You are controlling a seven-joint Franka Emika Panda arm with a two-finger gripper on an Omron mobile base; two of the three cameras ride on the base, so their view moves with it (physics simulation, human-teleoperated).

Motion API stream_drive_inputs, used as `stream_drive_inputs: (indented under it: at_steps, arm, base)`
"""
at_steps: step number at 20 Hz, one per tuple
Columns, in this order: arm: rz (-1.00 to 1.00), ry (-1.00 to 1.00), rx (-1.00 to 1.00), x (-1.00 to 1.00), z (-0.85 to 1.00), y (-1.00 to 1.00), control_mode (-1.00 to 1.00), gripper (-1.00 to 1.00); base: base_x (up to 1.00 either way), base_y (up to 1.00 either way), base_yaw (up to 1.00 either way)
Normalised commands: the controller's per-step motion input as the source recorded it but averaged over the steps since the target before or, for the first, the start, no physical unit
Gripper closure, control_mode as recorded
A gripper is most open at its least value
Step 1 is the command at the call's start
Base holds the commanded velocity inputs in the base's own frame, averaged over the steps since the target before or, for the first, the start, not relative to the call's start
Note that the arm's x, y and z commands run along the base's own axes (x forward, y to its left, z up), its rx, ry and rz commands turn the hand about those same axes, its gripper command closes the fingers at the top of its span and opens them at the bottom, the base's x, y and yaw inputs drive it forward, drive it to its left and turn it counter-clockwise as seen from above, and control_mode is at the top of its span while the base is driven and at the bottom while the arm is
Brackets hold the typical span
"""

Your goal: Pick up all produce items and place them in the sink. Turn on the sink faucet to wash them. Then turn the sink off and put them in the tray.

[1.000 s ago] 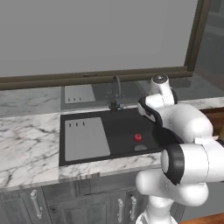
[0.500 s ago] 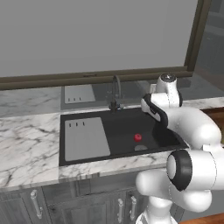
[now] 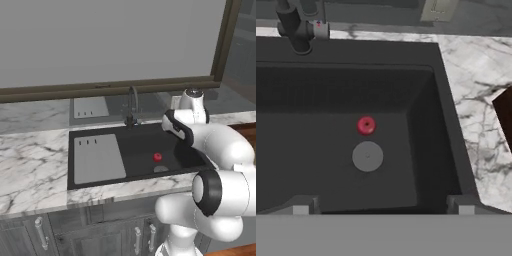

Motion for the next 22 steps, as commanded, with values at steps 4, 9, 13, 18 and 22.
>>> stream_drive_inputs:
  at_steps: [4,9,13,18,22]
  arm:
    - [0.00,0.00,0.01,0.00,-0.13,0.01,-1.00,-1.00]
    - [0.00,0.01,0.04,0.06,-0.15,0.09,-1.00,-1.00]
    - [0.00,0.00,0.02,0.13,-0.24,0.10,-1.00,-1.00]
    - [0.00,0.05,0.00,0.28,-0.31,0.06,-1.00,-1.00]
    - [0.00,0.08,0.00,0.39,-0.26,0.03,-1.00,-1.00]
  base:
    - [0.00,0.00,0.00]
    - [0.00,0.00,0.00]
    - [0.00,0.00,0.00]
    - [0.00,0.00,0.00]
    - [0.00,0.00,0.00]
